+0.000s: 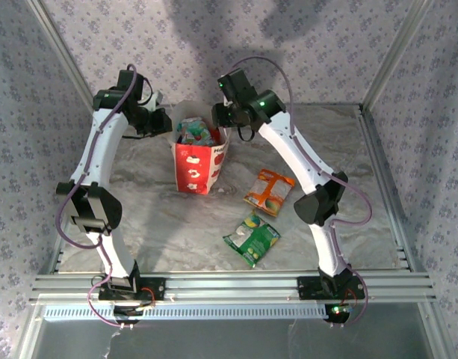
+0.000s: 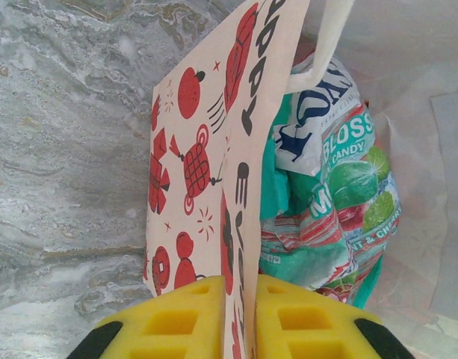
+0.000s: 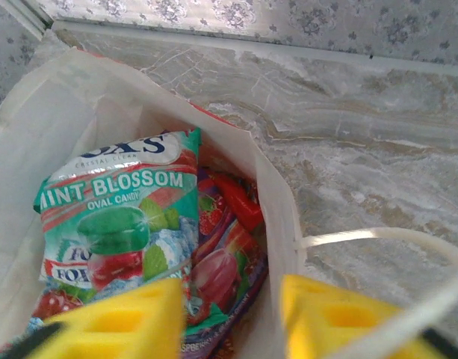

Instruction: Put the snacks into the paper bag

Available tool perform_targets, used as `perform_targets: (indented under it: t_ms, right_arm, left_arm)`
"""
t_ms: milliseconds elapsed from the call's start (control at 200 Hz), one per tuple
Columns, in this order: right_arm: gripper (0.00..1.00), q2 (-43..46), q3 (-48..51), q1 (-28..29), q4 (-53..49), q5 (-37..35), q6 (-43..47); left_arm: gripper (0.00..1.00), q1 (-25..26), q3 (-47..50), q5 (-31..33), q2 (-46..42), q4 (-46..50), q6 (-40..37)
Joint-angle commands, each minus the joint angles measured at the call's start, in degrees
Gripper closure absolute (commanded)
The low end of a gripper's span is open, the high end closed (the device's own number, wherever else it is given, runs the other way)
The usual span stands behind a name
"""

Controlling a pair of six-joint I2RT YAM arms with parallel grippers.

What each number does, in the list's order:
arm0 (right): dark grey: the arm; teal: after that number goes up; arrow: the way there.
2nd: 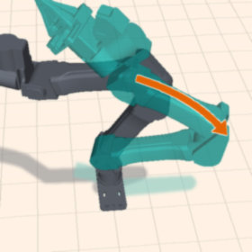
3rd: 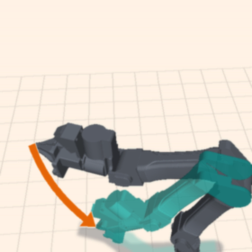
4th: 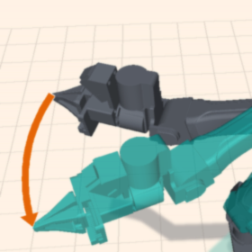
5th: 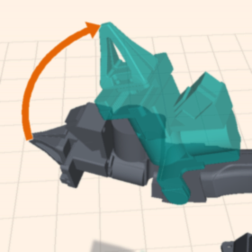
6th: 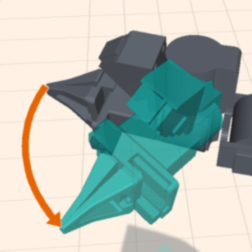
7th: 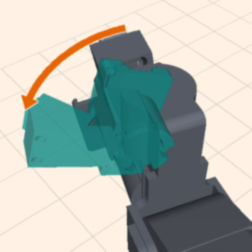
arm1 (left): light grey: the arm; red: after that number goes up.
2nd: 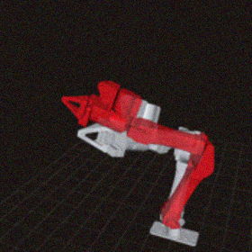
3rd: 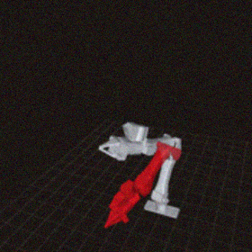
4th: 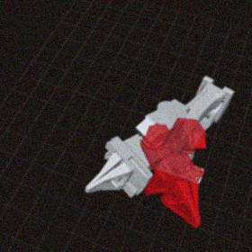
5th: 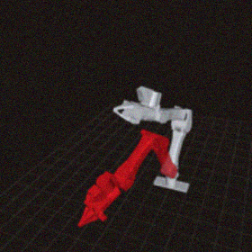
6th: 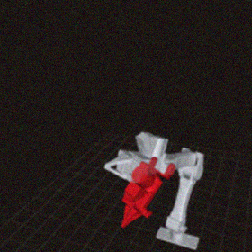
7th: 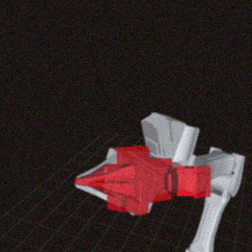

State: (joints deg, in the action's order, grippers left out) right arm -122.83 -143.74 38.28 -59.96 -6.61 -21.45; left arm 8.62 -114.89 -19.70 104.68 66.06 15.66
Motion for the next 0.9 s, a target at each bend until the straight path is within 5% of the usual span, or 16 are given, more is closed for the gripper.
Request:
perform_targets:
  t_ms: [0, 335, 585, 895]
  right_arm:
    - [0.97, -0.54, -2.72, 0.08, 1.07, -0.85, -0.53]
    - [1.00, 1.91, -8.08, -1.33, 2.93, -0.95, 4.62]
    - [1.00, 3.06, -9.80, -4.65, 1.51, 2.46, 4.61]
    - [1.00, 13.83, 21.87, -3.75, 9.67, 7.19, 0.01]
  left_arm:
    - [0.82, -0.25, -3.07, 0.05, -0.64, 1.57, -1.69]
    - [0.97, 2.15, -11.07, -1.12, 2.62, 3.61, -0.46]
    - [0.99, 5.38, -10.44, -0.41, 0.93, 1.52, 0.83]
    - [0.95, 5.62, 7.74, 4.59, -5.28, -4.38, 2.51]
